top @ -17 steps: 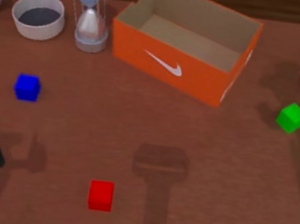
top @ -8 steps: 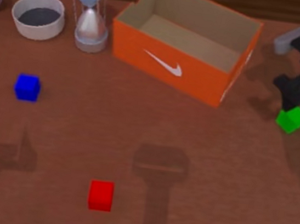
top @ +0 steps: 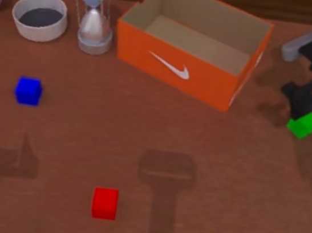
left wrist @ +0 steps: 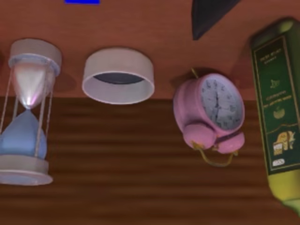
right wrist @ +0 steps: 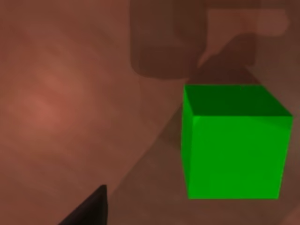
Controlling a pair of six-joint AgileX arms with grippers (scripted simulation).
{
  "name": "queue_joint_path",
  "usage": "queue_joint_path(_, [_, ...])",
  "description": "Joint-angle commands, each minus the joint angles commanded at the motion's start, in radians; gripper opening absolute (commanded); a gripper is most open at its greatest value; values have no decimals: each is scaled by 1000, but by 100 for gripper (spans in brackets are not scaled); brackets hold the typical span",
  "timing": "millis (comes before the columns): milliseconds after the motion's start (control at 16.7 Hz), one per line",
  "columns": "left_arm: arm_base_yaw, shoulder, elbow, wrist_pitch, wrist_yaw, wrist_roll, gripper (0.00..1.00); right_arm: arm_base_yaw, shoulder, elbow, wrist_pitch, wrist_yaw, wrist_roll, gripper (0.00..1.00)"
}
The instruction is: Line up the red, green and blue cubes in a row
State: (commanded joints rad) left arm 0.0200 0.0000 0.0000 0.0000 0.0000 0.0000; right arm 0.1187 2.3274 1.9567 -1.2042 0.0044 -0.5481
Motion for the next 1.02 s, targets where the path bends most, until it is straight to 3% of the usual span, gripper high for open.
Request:
queue_joint_path(300, [0,0,0,0,0,0,100,2,54,-126,193,1,3,100])
queue_joint_path(600, [0,0,0,0,0,0,100,3,68,-151,223,1,3,100])
queue_joint_path(1020, [0,0,0,0,0,0,100,3,68,-151,223,1,3,47])
